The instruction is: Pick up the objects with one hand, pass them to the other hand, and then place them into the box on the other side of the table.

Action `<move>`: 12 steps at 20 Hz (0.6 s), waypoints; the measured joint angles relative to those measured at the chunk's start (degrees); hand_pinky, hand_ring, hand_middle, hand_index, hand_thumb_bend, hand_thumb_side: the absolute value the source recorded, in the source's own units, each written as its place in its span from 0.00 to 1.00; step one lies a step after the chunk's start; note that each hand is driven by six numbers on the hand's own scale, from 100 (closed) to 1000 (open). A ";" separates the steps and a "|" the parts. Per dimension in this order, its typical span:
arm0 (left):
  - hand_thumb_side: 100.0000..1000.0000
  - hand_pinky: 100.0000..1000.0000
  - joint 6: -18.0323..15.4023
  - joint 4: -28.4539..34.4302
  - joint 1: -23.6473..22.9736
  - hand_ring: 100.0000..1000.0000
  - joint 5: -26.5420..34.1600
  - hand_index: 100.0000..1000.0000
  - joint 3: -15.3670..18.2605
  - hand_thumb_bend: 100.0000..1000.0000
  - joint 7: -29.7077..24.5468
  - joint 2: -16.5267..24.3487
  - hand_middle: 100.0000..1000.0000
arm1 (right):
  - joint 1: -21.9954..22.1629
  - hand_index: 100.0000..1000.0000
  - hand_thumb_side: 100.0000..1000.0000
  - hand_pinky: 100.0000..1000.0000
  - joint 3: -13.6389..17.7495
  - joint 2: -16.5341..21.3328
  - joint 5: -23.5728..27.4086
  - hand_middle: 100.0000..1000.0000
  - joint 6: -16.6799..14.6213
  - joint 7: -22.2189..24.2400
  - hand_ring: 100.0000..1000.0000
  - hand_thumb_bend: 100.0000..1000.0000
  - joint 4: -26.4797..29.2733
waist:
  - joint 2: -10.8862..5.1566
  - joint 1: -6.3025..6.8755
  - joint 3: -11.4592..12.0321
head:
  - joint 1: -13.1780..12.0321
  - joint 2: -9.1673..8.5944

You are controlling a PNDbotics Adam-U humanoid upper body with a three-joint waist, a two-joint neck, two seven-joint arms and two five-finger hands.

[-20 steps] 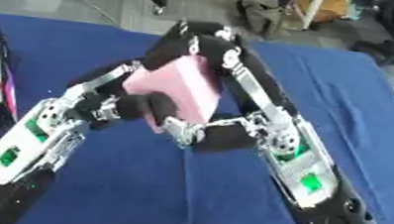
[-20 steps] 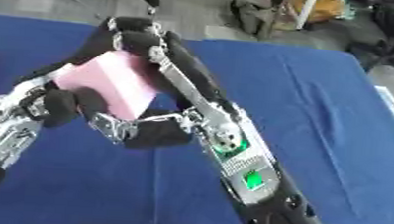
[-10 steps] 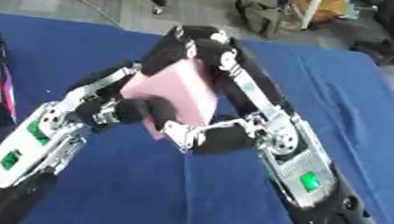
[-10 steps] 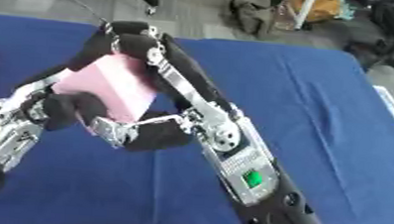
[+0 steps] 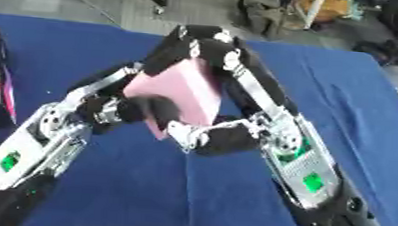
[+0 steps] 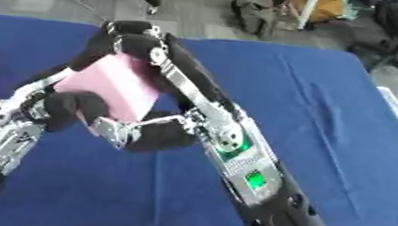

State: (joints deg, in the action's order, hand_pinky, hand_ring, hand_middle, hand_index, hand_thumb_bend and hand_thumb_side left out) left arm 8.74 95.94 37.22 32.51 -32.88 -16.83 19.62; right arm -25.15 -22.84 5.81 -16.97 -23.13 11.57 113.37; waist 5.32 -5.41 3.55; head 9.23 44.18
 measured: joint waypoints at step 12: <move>0.42 0.62 1.68 -0.04 0.18 0.46 1.73 0.34 -0.40 0.31 0.49 0.01 0.26 | 0.26 0.31 0.00 0.29 0.50 0.05 -1.35 0.25 -0.89 0.52 0.36 0.00 0.18 | 0.01 0.02 -0.05 | -0.05 0.00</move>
State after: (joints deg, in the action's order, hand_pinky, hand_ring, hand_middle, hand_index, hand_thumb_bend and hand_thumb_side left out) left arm 10.42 95.90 37.40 34.25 -33.28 -16.34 19.63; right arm -24.89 -22.34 5.85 -18.33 -24.02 12.09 113.55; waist 5.33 -5.39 3.49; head 9.18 44.18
